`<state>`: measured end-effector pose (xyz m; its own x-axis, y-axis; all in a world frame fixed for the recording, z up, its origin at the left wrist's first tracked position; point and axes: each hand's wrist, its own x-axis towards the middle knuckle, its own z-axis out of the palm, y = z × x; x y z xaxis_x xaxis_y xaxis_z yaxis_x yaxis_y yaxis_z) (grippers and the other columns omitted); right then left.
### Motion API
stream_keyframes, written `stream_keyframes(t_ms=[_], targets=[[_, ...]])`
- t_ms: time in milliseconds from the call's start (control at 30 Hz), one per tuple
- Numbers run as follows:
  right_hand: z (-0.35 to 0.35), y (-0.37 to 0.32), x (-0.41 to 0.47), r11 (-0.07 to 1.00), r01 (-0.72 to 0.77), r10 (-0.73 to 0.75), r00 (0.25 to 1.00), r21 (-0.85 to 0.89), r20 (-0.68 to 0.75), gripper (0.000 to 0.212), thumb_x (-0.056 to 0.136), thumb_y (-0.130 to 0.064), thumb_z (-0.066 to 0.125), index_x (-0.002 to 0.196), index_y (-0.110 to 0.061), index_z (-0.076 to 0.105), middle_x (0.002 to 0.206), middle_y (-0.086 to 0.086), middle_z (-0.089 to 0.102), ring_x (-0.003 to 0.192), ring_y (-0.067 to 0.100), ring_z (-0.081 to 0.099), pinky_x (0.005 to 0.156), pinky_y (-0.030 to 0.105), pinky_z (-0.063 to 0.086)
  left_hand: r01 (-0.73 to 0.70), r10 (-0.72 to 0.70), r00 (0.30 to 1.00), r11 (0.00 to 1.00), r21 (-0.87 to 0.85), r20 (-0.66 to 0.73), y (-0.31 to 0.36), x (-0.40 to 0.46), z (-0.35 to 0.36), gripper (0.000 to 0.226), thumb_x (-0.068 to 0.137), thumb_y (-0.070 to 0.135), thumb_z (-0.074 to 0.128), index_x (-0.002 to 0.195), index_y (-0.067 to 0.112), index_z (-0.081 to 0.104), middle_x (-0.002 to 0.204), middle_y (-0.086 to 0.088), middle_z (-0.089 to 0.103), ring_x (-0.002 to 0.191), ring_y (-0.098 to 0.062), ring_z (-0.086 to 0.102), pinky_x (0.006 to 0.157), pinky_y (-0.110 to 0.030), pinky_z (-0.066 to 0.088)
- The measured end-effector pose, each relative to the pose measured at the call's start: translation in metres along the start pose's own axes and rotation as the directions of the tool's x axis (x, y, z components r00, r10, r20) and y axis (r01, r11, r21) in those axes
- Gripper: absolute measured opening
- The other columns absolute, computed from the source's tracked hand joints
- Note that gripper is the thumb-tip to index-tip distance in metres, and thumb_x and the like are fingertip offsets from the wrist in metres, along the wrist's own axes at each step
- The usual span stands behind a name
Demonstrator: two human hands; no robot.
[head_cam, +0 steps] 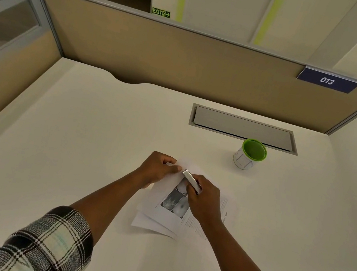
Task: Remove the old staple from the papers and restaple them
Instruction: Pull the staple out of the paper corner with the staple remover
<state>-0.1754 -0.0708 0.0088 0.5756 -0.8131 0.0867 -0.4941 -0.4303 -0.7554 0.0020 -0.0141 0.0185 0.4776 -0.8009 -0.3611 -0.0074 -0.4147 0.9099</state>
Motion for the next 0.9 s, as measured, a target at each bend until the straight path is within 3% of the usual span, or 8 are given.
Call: stream_keyframes(t_ms=[100,267,400,500,667,733,900], targets=[[-0.002,0.001,0.001,1.0,0.017,-0.017,0.999,0.008,0.048,0.019,0.088,-0.014,0.063,0.103,-0.023,0.069,0.089,-0.013,0.069,0.079,0.005,0.062,0.074,0.025,0.053,0.009,-0.009,1.0,1.0,-0.03,-0.01,0.0,0.001,0.001,0.022,0.08,0.025,0.078,0.097,0.012,0.071,0.118,-0.009,0.066,0.095,-0.019,0.062,0.083,-0.031,0.053],[0.005,-0.004,-0.002,0.999,0.043,-0.043,0.997,0.002,0.069,0.011,0.091,-0.019,0.06,0.097,-0.024,0.068,0.089,-0.011,0.069,0.081,0.007,0.062,0.074,0.026,0.052,0.001,-0.001,1.0,1.0,0.007,-0.002,0.004,0.003,0.004,0.042,0.082,0.028,0.076,0.11,-0.002,0.069,0.12,-0.021,0.064,0.109,-0.036,0.061,0.09,-0.039,0.053],[0.005,-0.002,-0.006,0.999,0.042,-0.042,0.999,0.003,-0.003,0.016,0.09,-0.017,0.063,0.1,-0.029,0.066,0.09,-0.019,0.066,0.079,0.004,0.062,0.074,0.025,0.054,0.01,-0.01,1.0,1.0,-0.001,0.0,0.005,0.002,0.004,0.038,0.084,0.029,0.074,0.109,0.001,0.068,0.118,-0.016,0.064,0.101,-0.03,0.061,0.082,-0.029,0.05],[0.003,0.003,-0.005,1.0,0.024,-0.024,0.999,0.008,-0.025,0.021,0.091,-0.017,0.062,0.11,-0.023,0.065,0.099,-0.01,0.07,0.085,0.011,0.066,0.079,0.029,0.056,0.037,-0.036,0.999,0.997,-0.06,0.024,0.008,-0.002,0.004,0.034,0.085,0.026,0.073,0.111,0.006,0.068,0.119,-0.004,0.064,0.101,-0.022,0.061,0.081,-0.029,0.052],[0.002,0.004,-0.005,0.999,-0.014,0.014,1.0,0.028,-0.005,0.021,0.093,-0.017,0.058,0.114,-0.019,0.063,0.097,-0.007,0.071,0.08,0.009,0.065,0.074,0.026,0.056,0.13,-0.103,0.987,0.965,-0.229,0.127,0.008,-0.008,0.003,0.036,0.078,0.009,0.078,0.113,0.008,0.069,0.109,-0.013,0.072,0.095,-0.03,0.068,0.082,-0.04,0.059],[0.001,0.003,-0.006,0.999,-0.015,0.015,1.0,0.04,-0.018,0.02,0.092,-0.016,0.06,0.111,-0.02,0.064,0.095,-0.009,0.07,0.078,0.005,0.063,0.071,0.02,0.053,0.144,-0.12,0.986,0.959,-0.243,0.113,0.008,-0.009,0.003,0.037,0.076,0.01,0.08,0.111,0.007,0.07,0.107,-0.014,0.072,0.097,-0.034,0.067,0.087,-0.044,0.057],[-0.003,0.001,-0.006,0.998,-0.002,0.005,0.999,0.068,-0.053,0.019,0.089,-0.017,0.065,0.106,-0.024,0.065,0.096,-0.012,0.068,0.083,0.004,0.062,0.073,0.015,0.049,0.162,-0.132,0.984,0.942,-0.293,0.121,0.01,-0.011,-0.001,0.031,0.075,0.015,0.081,0.104,0.009,0.073,0.102,-0.013,0.074,0.089,-0.03,0.067,0.081,-0.041,0.058]])
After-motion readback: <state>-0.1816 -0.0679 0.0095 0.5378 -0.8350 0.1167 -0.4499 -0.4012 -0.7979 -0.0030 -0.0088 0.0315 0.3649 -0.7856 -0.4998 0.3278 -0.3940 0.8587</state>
